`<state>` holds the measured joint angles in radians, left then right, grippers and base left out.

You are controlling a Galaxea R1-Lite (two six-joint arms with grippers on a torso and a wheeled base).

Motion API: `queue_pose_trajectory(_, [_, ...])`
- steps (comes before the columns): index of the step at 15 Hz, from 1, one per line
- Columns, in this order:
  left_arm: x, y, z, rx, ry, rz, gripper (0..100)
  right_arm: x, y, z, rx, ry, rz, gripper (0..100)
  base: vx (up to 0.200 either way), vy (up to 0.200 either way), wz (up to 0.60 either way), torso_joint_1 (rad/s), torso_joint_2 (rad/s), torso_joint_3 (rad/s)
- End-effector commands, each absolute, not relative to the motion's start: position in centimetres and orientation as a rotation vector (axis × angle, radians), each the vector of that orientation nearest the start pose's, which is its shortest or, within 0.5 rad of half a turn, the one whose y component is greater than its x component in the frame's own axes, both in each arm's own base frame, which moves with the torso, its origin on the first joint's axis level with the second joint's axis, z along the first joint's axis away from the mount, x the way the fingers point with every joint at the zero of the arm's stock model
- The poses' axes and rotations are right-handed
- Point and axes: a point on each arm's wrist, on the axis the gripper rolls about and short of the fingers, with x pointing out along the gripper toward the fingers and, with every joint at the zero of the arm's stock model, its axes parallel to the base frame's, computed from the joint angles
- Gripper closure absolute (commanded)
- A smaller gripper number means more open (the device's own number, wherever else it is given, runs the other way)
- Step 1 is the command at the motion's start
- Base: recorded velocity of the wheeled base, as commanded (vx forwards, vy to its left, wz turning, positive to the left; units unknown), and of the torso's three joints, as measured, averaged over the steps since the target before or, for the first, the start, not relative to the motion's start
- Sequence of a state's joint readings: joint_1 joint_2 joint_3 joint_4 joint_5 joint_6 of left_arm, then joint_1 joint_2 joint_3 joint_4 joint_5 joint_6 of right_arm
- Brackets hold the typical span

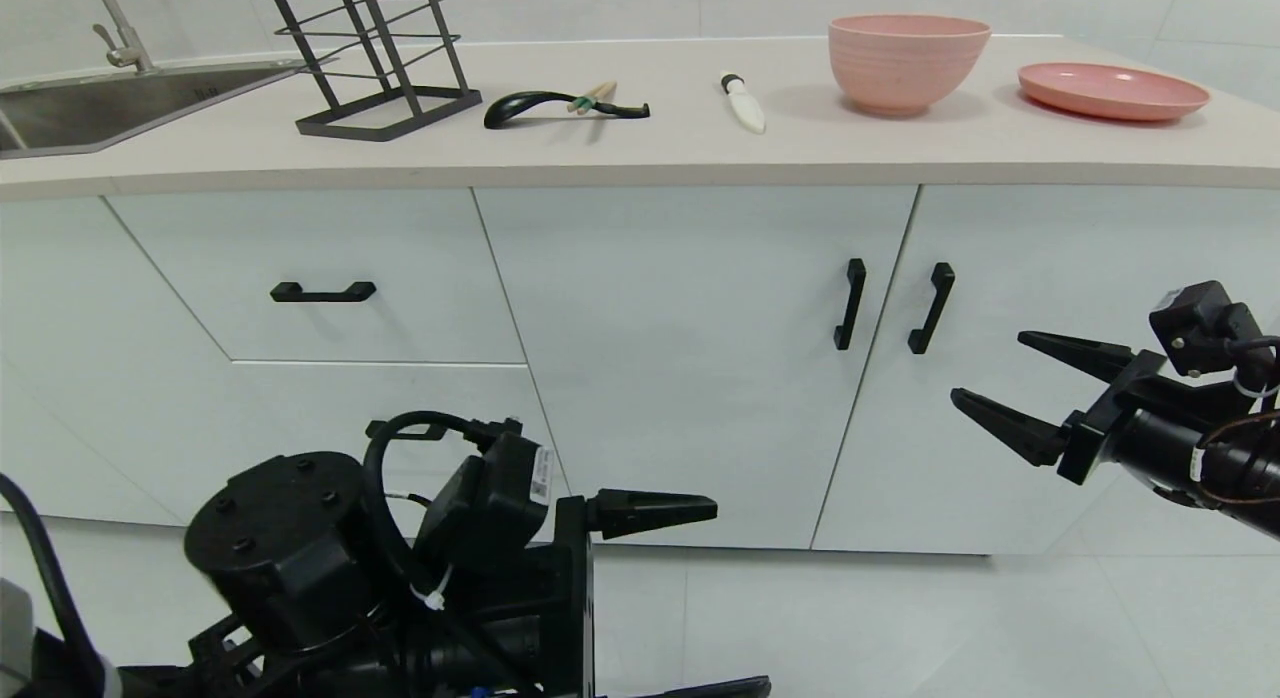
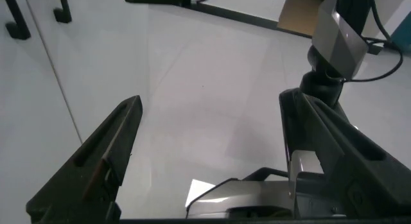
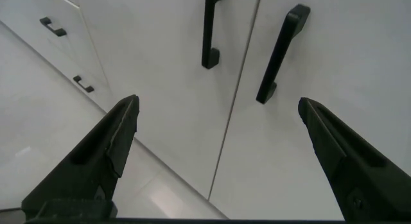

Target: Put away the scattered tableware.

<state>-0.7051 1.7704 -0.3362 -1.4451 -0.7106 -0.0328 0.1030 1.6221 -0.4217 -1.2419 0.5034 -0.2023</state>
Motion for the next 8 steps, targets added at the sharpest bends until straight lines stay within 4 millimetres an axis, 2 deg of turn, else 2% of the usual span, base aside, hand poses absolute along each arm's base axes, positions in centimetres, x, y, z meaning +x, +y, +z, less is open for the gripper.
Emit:
queue_pose_trajectory(1, [18.3, -17.6, 12.3, -0.030, 0.021, -1.419, 0, 25.5, 3.7, 17.0, -0.207, -0.115, 0.598, 0, 0.000, 0.000, 0.00, 0.000, 0.00, 0.000])
queue_pose_trajectory(4, [18.5, -17.9, 12.0, -0.025, 0.017, -1.416, 0, 25.9, 3.8, 16.9, -0.206, -0.109, 0.601, 0, 0.000, 0.000, 0.00, 0.000, 0.00, 0.000])
queue_pose_trajectory(8, [19.9, -20.5, 12.8, -0.023, -0.071, -1.441, 0, 26.3, 3.8, 16.1, -0.200, -0.080, 0.604, 0, 0.000, 0.000, 0.00, 0.000, 0.00, 0.000])
